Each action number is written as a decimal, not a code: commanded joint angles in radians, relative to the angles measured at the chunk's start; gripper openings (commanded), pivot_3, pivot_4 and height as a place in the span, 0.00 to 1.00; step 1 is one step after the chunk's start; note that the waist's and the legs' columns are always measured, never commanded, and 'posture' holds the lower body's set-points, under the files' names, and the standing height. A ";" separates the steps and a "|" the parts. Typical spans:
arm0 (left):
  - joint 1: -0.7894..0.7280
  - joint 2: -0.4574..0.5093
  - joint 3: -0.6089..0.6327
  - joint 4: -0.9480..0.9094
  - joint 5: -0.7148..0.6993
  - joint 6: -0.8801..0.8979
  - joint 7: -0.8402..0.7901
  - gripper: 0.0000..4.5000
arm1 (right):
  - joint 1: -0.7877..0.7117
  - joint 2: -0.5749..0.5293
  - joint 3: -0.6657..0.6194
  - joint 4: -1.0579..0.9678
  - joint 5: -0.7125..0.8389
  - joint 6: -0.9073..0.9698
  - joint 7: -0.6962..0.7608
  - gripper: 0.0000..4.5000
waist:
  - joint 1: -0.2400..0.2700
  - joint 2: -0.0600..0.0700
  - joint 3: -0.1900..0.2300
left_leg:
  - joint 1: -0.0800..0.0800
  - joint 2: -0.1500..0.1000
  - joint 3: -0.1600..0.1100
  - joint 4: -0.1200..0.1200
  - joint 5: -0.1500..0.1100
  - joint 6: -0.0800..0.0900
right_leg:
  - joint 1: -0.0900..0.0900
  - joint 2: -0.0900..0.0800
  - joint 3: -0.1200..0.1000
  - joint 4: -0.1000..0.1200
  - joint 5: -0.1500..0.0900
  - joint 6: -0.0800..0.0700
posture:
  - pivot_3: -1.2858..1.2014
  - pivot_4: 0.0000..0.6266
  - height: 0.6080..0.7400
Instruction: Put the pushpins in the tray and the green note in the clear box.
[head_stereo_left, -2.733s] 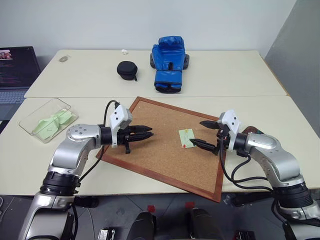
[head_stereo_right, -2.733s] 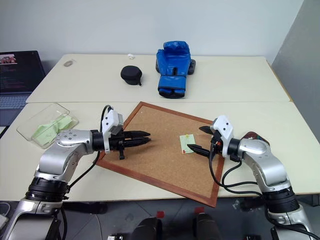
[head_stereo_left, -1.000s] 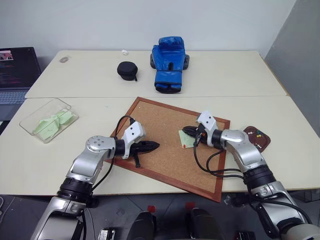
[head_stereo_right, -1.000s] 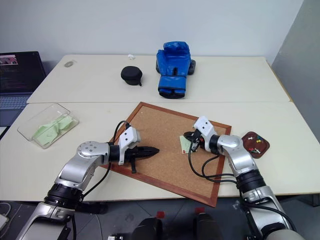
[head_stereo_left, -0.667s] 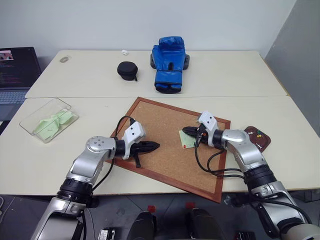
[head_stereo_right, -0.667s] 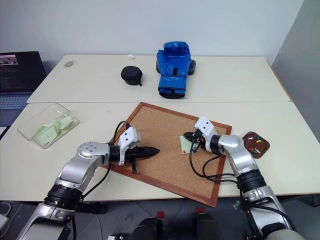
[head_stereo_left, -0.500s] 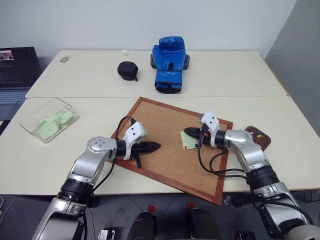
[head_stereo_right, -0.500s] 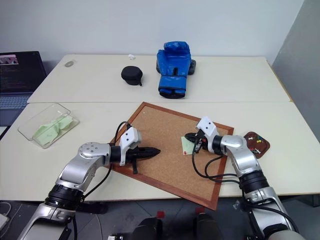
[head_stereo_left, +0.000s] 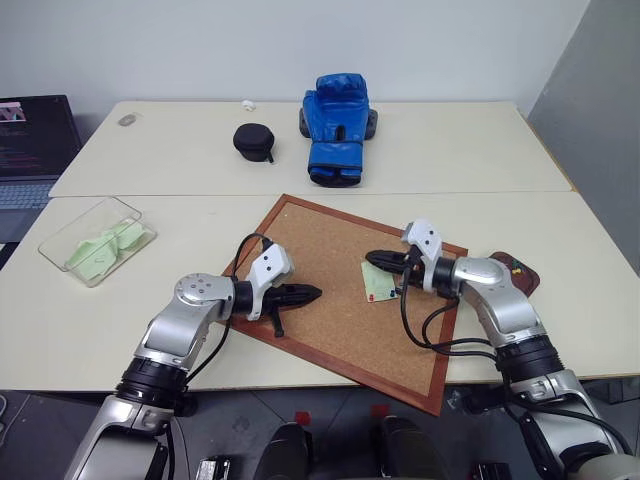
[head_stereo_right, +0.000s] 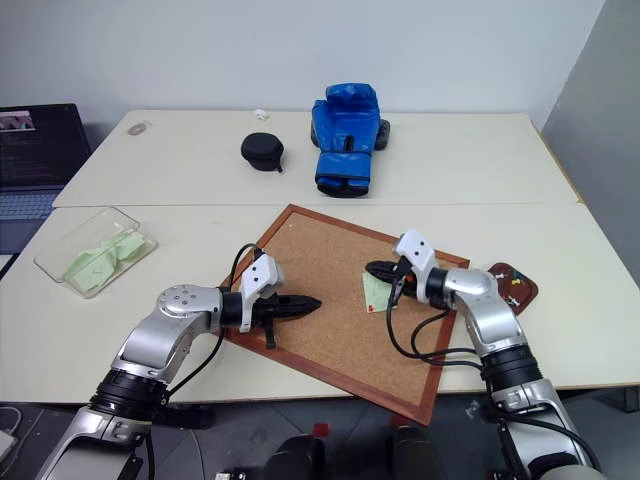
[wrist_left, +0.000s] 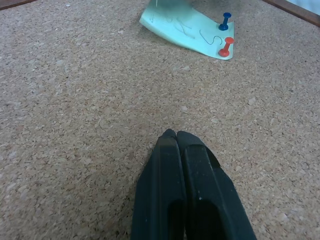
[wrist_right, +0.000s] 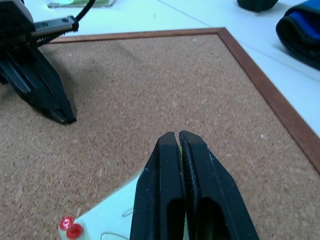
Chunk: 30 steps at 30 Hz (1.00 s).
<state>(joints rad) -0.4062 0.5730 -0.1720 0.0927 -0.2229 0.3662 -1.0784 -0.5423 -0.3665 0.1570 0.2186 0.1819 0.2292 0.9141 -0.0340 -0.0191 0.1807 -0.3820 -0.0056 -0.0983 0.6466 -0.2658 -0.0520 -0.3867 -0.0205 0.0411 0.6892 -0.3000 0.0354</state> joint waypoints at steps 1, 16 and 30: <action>-0.003 0.004 -0.037 0.022 0.045 0.022 0.022 0.00 | -0.013 -0.001 -0.028 -0.050 0.032 -0.003 0.005 0.00 | 0.000 0.000 0.000 | 0.000 0.000 0.000 0.000 0.000 0.000 | 0.000 0.000 0.000 0.000 0.000 0.000 | 0.52 0.24 1.00; -0.002 0.018 -0.069 0.050 0.091 0.015 0.042 0.00 | 0.032 -0.036 -0.066 -0.153 0.069 0.071 -0.023 0.00 | 0.001 0.002 -0.002 | 0.004 0.000 0.000 0.000 0.000 0.000 | 0.003 0.000 0.000 0.003 0.000 0.000 | 0.52 0.24 1.00; 0.014 0.012 -0.096 0.074 0.117 -0.021 0.070 0.00 | 0.272 -0.236 -0.447 -0.427 0.105 0.385 -0.308 0.00 | 0.005 0.005 -0.005 | 0.005 -0.001 -0.001 0.000 0.000 0.000 | 0.007 -0.001 -0.001 -0.001 0.000 0.000 | 0.52 0.24 1.00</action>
<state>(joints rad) -0.4207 0.5756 -0.2301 0.1088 -0.1693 0.3302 -1.0342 -0.3015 -0.5822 -0.2045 -0.1584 0.2973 0.5820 0.6812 -0.0290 -0.0140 0.1760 -0.3757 -0.0065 -0.0984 0.6464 -0.2657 -0.0515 -0.3784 -0.0210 0.0409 0.6885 -0.3001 0.0356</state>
